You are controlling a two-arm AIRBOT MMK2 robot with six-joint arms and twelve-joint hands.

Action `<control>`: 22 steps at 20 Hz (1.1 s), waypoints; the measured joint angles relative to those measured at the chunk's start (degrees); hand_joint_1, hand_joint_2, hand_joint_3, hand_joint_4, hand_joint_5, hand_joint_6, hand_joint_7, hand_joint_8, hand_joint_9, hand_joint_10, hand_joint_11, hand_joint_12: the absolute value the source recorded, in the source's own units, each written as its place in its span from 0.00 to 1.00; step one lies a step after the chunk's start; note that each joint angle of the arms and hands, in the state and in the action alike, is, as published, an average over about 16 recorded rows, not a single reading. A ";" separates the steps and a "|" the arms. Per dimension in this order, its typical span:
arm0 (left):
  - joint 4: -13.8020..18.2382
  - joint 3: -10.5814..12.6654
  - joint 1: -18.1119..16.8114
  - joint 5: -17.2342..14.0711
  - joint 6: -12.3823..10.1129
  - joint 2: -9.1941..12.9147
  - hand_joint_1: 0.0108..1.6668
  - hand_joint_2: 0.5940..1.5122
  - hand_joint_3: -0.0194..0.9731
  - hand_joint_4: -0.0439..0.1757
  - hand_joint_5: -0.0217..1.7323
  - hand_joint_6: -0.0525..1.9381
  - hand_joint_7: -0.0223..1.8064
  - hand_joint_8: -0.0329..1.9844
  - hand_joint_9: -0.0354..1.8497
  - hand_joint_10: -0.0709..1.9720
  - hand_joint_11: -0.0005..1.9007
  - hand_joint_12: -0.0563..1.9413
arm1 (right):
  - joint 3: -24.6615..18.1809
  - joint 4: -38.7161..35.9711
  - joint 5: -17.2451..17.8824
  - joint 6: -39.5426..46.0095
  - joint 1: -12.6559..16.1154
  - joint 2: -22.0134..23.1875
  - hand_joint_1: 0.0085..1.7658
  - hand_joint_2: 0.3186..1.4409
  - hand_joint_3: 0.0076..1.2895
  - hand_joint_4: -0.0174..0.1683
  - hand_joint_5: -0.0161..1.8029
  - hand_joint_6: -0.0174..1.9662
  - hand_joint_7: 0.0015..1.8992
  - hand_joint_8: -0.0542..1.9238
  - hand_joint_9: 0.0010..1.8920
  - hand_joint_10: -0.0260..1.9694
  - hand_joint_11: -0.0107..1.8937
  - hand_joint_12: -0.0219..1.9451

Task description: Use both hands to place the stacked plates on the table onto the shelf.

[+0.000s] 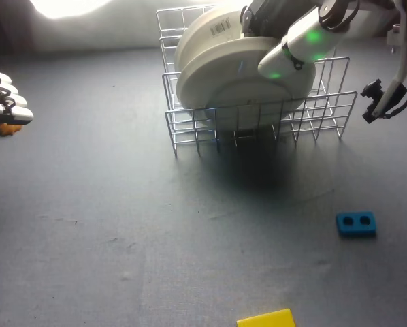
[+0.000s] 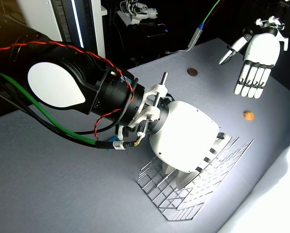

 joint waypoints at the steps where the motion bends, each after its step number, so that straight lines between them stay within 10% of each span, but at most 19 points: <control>1: 0.03 -0.08 -0.07 -0.05 0.00 -0.03 0.01 0.61 0.04 0.21 0.02 0.03 0.02 0.03 0.03 0.04 0.01 0.02 | -0.03 0.00 0.09 -0.04 0.04 0.05 0.73 0.61 0.01 0.06 0.52 0.35 0.56 0.30 0.57 0.29 0.45 0.54; 11: 0.50 -3.37 -2.88 -2.31 0.58 -0.43 0.01 0.61 0.03 0.21 0.02 0.03 0.02 0.03 0.03 0.04 0.01 0.02 | -2.03 0.03 1.04 -2.03 2.81 2.07 0.66 0.62 0.01 0.08 0.53 0.09 0.55 0.05 0.57 0.07 0.38 0.52; 22: 1.04 -10.49 -7.70 -5.27 3.37 -1.00 0.01 0.62 0.04 0.21 0.02 0.03 0.02 0.03 0.03 0.04 0.01 0.02 | -10.50 0.06 4.53 -18.75 6.96 10.96 0.65 0.62 0.01 0.08 0.52 0.04 0.53 0.03 0.55 0.04 0.35 0.53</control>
